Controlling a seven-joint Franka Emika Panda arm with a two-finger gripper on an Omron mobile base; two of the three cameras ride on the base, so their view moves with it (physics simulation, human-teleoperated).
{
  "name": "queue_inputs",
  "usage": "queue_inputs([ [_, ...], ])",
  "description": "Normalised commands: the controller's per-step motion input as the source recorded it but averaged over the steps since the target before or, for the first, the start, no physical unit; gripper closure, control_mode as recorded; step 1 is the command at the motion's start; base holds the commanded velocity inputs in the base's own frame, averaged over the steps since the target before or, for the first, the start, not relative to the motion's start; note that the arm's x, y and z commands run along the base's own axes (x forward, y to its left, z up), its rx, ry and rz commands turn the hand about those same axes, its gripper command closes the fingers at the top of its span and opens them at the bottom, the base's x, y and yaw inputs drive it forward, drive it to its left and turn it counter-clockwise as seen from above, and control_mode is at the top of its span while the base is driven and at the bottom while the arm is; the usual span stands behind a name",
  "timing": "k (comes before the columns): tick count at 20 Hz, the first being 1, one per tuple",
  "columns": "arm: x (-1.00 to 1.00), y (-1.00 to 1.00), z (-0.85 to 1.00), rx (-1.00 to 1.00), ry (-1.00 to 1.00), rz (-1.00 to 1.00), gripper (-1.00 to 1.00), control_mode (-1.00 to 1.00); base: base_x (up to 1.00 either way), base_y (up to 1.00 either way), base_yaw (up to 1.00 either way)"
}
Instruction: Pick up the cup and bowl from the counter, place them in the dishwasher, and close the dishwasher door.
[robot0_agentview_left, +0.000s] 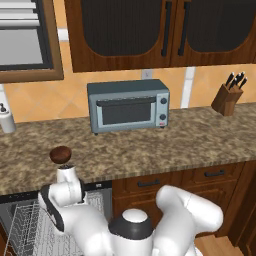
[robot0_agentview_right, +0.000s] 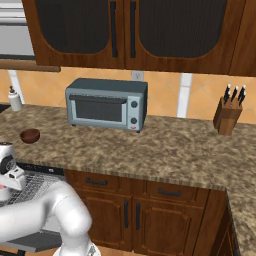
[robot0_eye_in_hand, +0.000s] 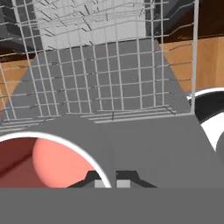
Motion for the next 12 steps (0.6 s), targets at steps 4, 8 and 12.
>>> queue_inputs([
  [4, 0.02, 0.42, -0.4, -0.11, 0.0, 0.0, 1.0, -1.0, 0.0, 0.0, 0.0],
  [8, 0.18, 0.29, -0.47, -0.07, 0.03, 0.0, 1.0, -1.0, 0.0, 0.0, 0.0],
  [12, 0.49, 0.23, -0.61, -0.04, 0.09, 0.0, 1.0, -1.0, 0.0, 0.0, 0.0],
])
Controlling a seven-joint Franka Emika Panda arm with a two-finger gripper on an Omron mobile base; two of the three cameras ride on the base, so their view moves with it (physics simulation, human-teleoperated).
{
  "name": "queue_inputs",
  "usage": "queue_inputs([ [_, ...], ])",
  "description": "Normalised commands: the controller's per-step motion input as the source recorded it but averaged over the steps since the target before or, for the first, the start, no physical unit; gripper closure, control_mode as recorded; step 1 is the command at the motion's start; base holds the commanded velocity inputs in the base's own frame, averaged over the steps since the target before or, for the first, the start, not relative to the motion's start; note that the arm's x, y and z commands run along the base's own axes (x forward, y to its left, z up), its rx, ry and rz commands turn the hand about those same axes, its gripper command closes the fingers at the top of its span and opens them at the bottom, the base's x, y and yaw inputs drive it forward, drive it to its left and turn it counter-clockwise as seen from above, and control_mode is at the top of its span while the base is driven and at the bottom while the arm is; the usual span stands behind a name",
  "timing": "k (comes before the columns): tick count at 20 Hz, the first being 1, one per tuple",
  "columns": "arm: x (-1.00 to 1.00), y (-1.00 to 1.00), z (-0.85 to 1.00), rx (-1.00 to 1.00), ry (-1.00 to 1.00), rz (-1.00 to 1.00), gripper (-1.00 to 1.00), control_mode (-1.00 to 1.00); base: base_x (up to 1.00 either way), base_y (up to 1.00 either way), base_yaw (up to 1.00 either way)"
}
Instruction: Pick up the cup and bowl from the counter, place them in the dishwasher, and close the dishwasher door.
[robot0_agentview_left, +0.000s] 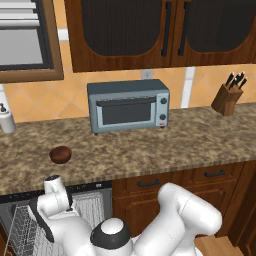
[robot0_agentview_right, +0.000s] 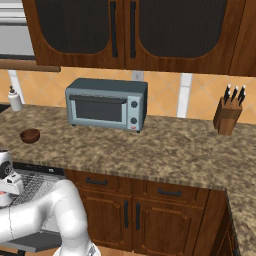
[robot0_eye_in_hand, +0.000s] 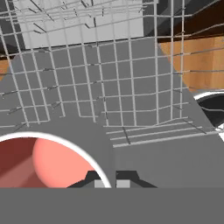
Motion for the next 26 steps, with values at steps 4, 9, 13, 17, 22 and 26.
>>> queue_inputs([
  [4, 0.32, 0.22, -0.68, -0.03, 0.09, 0.0, 1.0, -1.0, 0.0, 0.0, 0.0],
  [9, 0.09, 0.21, -0.7, -0.02, 0.09, 0.0, 1.0, -1.0, 0.0, 0.0, 0.0],
  [13, 0.0, 0.13, -0.12, 0.0, 0.03, 0.0, 1.0, -1.0, 0.0, 0.0, 0.0],
  [17, 0.0, 0.0, -0.32, 0.0, 0.0, 0.0, 1.0, -1.0, 0.0, 0.0, 0.0],
  [22, 0.0, 0.0, -0.64, -0.02, 0.0, 0.0, 1.0, -1.0, 0.0, 0.0, 0.0],
  [26, 0.0, 0.0, -0.53, -0.02, 0.0, 0.0, 1.0, -1.0, 0.0, 0.0, 0.0],
])
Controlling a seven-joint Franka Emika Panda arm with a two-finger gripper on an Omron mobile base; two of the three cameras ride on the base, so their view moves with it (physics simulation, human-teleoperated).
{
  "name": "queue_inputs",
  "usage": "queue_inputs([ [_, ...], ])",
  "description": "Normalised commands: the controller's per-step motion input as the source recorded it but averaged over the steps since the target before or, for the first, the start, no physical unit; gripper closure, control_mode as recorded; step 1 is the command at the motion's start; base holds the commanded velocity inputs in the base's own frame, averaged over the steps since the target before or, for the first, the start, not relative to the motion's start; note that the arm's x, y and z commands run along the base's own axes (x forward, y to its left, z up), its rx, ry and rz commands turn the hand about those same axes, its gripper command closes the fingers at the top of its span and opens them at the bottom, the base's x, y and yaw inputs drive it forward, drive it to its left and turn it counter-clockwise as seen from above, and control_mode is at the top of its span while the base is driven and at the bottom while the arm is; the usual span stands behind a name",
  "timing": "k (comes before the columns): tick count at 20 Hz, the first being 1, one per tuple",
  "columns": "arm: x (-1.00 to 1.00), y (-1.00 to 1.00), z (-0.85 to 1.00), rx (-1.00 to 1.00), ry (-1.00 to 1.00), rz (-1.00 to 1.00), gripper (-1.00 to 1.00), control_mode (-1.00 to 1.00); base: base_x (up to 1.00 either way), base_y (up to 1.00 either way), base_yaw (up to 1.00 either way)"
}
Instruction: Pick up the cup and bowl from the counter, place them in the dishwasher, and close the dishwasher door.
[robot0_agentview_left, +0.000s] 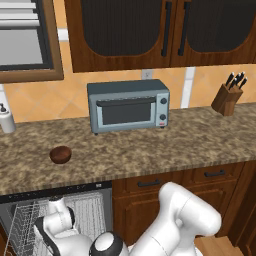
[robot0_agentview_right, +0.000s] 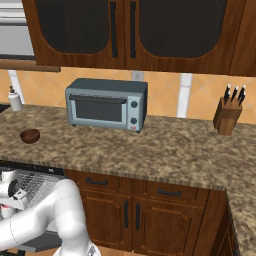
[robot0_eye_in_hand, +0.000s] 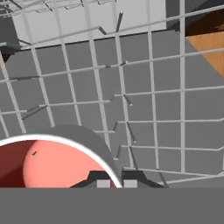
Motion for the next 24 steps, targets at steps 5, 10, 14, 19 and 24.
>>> queue_inputs([
  [5, 0.01, 0.03, 0.0, -0.01, -0.11, 0.0, 1.0, -1.0, 0.0, 0.0, 0.0],
  [10, 0.09, 0.02, -0.11, -0.01, -0.11, 0.0, 1.0, -1.0, 0.0, 0.0, 0.0],
  [14, 0.0, 0.01, -0.12, 0.0, 0.0, 0.0, -1.0, -1.0, 0.0, 0.0, 0.0],
  [19, 0.0, 0.0, 0.0, 0.0, 0.0, 0.0, -1.0, -1.0, 0.0, 0.0, 0.0],
  [24, 0.0, 0.0, 0.2, 0.0, 0.0, 0.0, -1.0, -1.0, 0.0, 0.0, 0.0],
])
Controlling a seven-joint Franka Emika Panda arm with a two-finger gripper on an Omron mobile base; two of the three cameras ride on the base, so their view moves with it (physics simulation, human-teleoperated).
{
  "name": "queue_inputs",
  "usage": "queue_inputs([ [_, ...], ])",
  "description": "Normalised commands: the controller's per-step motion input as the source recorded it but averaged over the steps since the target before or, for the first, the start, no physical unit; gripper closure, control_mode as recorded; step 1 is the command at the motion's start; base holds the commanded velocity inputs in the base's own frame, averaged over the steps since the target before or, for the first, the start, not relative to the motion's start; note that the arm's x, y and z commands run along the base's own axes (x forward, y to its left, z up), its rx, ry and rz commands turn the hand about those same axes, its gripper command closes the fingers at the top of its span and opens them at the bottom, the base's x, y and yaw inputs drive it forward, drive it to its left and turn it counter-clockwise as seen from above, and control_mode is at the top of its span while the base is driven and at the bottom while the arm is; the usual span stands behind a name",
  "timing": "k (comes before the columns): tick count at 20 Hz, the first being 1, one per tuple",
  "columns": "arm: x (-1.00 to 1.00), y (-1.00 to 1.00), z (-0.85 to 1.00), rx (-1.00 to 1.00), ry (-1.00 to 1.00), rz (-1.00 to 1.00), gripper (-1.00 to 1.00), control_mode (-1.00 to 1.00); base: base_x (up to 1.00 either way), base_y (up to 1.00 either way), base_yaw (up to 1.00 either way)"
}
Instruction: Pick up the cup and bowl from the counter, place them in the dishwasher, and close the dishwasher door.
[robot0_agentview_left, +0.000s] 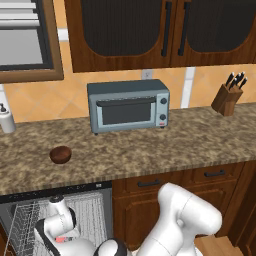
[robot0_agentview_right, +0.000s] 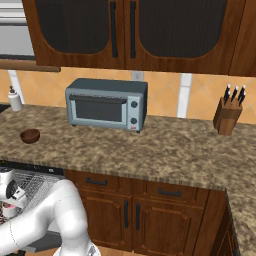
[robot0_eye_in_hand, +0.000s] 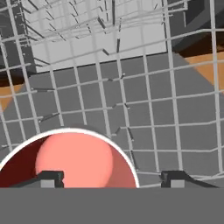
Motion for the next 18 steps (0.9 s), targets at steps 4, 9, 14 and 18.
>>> queue_inputs([
  [4, 0.0, 0.0, 0.66, 0.0, 0.0, 0.0, -1.0, -1.0, 0.0, 0.0, 0.0],
  [9, -0.01, -0.03, 0.79, 0.0, 0.0, 0.0, -1.0, -1.0, 0.0, 0.0, 0.0],
  [14, 0.0, -0.18, 0.9, 0.02, 0.0, 0.0, -1.0, -1.0, 0.0, 0.0, 0.0],
  [18, 0.0, -0.23, 0.91, 0.06, 0.0, 0.0, -1.0, -1.0, 0.0, 0.0, 0.0],
])
